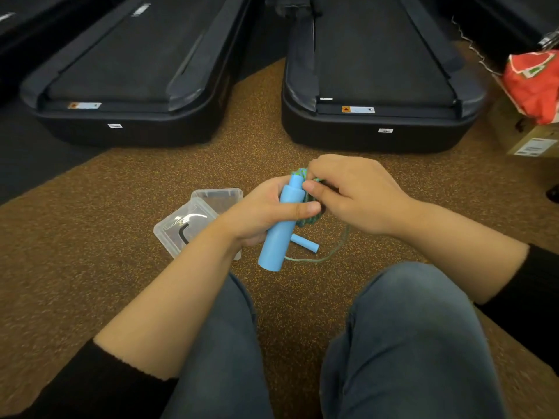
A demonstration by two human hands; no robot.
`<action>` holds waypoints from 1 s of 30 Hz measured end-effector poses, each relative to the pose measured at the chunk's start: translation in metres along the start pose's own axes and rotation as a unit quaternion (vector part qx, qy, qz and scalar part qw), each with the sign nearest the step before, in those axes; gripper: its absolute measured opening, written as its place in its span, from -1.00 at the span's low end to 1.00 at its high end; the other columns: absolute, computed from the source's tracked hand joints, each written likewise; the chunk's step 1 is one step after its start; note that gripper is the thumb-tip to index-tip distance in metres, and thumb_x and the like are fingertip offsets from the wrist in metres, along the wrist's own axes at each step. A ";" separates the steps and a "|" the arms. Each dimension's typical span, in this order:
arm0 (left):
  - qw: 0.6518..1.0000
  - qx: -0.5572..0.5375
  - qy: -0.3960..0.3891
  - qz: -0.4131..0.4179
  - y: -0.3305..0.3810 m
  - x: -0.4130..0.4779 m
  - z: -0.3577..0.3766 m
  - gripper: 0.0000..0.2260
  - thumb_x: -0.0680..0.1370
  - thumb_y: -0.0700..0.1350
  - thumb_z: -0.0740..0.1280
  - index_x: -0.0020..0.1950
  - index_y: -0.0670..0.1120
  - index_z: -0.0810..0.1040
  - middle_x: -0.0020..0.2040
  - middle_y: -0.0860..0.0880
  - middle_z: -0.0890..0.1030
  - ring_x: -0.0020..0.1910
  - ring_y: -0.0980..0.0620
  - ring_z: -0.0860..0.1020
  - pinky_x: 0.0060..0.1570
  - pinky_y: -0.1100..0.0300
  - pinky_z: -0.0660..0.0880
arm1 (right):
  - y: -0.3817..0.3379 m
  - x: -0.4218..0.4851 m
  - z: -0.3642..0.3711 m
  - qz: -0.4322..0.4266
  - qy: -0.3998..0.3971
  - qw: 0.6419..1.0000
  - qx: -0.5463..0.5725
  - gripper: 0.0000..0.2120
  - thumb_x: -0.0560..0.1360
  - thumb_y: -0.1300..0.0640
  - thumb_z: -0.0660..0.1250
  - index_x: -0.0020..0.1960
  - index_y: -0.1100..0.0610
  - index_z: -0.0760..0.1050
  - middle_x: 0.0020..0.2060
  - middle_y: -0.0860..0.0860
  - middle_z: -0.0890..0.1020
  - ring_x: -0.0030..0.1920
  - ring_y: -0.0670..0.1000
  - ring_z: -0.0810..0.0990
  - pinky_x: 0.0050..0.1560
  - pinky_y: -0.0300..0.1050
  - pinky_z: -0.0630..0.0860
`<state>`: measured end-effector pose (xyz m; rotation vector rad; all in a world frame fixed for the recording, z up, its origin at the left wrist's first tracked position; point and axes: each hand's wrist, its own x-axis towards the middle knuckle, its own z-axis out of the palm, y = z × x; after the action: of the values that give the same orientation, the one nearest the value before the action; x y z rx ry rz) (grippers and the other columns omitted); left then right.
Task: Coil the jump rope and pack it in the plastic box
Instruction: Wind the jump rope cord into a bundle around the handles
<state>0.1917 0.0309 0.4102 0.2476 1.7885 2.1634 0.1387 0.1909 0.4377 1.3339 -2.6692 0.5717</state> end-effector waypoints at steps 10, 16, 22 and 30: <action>0.998 0.020 -0.067 -0.004 0.001 -0.006 0.006 -0.81 0.44 -0.35 0.27 0.03 -0.19 0.52 -0.07 -0.02 0.69 -0.10 0.08 0.64 0.02 0.21 0.52 | 0.005 0.019 0.000 -0.023 0.034 0.999 0.030 -0.70 0.53 -0.10 0.01 -0.31 0.01 0.25 -0.45 -0.15 0.31 -0.38 -0.06 0.31 -0.27 -0.11 0.24; 0.997 0.053 -0.053 0.003 0.010 -0.007 0.004 -0.78 0.45 -0.31 0.30 0.07 -0.12 0.52 -0.07 0.01 0.70 -0.13 0.11 0.65 -0.01 0.23 0.53 | 0.011 0.031 -0.005 0.025 -0.031 0.967 0.253 -0.64 0.55 0.01 0.24 -0.40 0.08 0.36 -0.56 -0.11 0.37 -0.51 -0.16 0.33 -0.45 -0.32 0.27; 0.995 0.069 -0.071 -0.007 0.013 -0.010 0.004 -0.69 0.46 -0.30 0.31 0.21 -0.19 0.47 -0.12 0.01 0.68 -0.24 0.13 0.59 -0.10 0.27 0.50 | 0.017 0.041 0.000 0.054 -0.083 0.944 0.315 -0.59 0.54 0.14 0.27 -0.46 0.20 0.34 -0.61 -0.03 0.35 -0.57 -0.04 0.32 -0.52 -0.32 0.25; 0.997 -0.012 -0.071 0.023 0.005 -0.010 0.006 -0.56 0.39 -0.31 0.32 0.27 -0.26 0.45 -0.12 -0.02 0.66 -0.27 0.12 0.54 -0.12 0.27 0.48 | 0.021 0.043 0.028 0.163 -0.133 0.851 0.481 -0.54 0.53 0.18 0.24 -0.55 0.06 0.39 -0.65 -0.12 0.39 -0.58 -0.16 0.33 -0.47 -0.25 0.28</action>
<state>0.2025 0.0322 0.4166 0.4303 1.6930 2.1398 0.0974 0.1597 0.4171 1.1158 -2.9256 2.1181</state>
